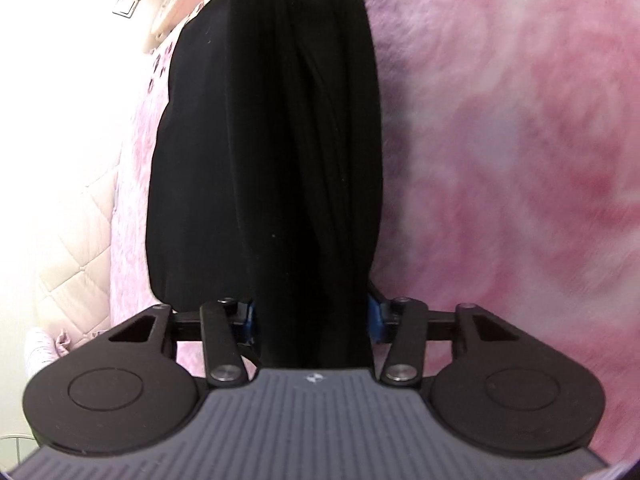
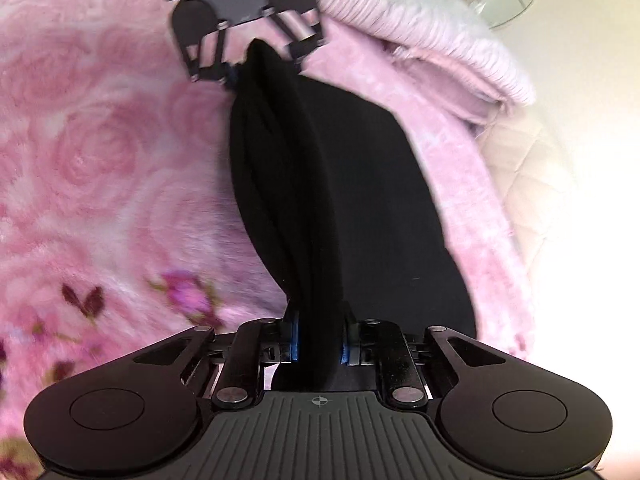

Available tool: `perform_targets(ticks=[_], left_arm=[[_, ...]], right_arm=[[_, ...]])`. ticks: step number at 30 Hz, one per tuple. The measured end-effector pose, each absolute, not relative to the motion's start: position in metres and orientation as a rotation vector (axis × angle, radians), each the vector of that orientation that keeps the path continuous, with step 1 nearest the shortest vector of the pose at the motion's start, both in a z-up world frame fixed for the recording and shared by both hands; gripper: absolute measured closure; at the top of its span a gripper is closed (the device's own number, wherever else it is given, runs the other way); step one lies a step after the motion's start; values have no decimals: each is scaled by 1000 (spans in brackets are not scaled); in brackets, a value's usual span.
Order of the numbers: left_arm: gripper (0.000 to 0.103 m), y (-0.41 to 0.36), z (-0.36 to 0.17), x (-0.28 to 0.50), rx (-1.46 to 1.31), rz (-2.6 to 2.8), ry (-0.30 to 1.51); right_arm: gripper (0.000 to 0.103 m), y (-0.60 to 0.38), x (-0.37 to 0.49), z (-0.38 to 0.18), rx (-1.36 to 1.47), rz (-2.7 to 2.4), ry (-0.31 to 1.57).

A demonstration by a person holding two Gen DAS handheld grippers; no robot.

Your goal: Fold clothes

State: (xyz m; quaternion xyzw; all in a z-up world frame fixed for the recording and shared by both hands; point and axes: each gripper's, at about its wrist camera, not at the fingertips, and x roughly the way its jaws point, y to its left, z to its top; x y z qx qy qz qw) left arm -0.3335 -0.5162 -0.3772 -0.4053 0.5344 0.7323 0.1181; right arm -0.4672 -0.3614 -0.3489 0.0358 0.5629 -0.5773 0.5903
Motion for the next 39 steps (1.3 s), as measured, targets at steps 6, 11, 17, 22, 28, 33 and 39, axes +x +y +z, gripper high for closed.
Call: perform_targets(ticks=[6, 11, 17, 22, 28, 33, 39], left_arm=[[71, -528, -372, -343, -1267, 2224, 1411], [71, -538, -365, -350, -1294, 2214, 1359], [74, -539, -359, -352, -1347, 2206, 1376], [82, -531, -325, -355, -1436, 2222, 1333], [83, -504, -262, -346, -1526, 2265, 1123], [84, -462, -208, -349, -1581, 2363, 920], [84, -459, -162, -400, -1651, 2480, 742]], right_arm=[[66, -351, -453, -379, 26, -1323, 1396], [47, -350, -441, -400, -66, -1335, 1426], [65, -357, -449, -406, -91, -1339, 1441], [86, -361, -472, -367, 2, -1274, 1426], [87, -350, -492, -276, 23, -1165, 1416], [87, -330, -511, -210, 2, -1049, 1433], [87, -355, -583, -161, -50, -963, 1405]])
